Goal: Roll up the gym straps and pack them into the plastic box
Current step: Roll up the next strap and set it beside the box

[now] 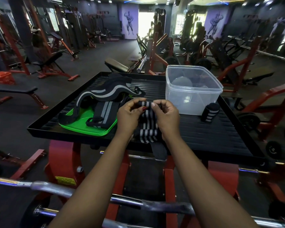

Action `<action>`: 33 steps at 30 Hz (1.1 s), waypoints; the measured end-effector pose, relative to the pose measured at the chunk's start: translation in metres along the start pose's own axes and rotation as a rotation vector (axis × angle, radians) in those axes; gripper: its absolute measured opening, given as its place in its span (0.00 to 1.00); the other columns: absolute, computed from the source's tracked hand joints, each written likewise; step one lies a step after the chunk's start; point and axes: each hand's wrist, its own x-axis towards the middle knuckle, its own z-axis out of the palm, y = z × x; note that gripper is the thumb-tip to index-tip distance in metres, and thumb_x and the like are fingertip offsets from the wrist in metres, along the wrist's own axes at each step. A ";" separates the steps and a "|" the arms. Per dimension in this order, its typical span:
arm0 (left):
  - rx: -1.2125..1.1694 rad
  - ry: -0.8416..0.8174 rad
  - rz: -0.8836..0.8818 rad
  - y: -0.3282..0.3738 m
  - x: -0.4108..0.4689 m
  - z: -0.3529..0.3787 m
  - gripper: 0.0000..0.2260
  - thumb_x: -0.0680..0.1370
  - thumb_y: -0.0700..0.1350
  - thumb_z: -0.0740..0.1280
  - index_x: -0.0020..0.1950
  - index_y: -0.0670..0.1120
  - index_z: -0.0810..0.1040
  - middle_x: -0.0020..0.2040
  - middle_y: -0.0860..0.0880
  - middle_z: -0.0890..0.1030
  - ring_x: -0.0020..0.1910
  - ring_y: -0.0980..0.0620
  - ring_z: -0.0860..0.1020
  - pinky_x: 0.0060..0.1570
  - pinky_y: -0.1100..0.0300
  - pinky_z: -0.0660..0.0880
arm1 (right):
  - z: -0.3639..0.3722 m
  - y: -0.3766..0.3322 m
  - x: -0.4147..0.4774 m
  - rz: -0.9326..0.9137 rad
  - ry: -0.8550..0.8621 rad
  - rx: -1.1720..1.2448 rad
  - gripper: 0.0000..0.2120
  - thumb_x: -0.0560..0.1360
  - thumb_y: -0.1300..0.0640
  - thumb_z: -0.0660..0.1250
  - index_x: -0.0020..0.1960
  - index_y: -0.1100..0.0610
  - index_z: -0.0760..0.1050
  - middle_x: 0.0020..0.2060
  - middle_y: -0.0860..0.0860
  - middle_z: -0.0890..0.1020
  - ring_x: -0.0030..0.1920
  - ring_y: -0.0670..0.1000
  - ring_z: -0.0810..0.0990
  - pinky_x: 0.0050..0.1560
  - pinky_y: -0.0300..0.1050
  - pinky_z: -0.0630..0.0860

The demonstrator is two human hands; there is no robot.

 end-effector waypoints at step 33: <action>-0.161 0.013 -0.106 -0.001 0.001 0.004 0.10 0.77 0.40 0.68 0.57 0.39 0.80 0.50 0.43 0.84 0.49 0.52 0.81 0.54 0.57 0.78 | 0.000 -0.004 -0.002 -0.036 -0.005 -0.090 0.10 0.75 0.59 0.70 0.42 0.45 0.74 0.44 0.42 0.81 0.47 0.43 0.80 0.51 0.38 0.76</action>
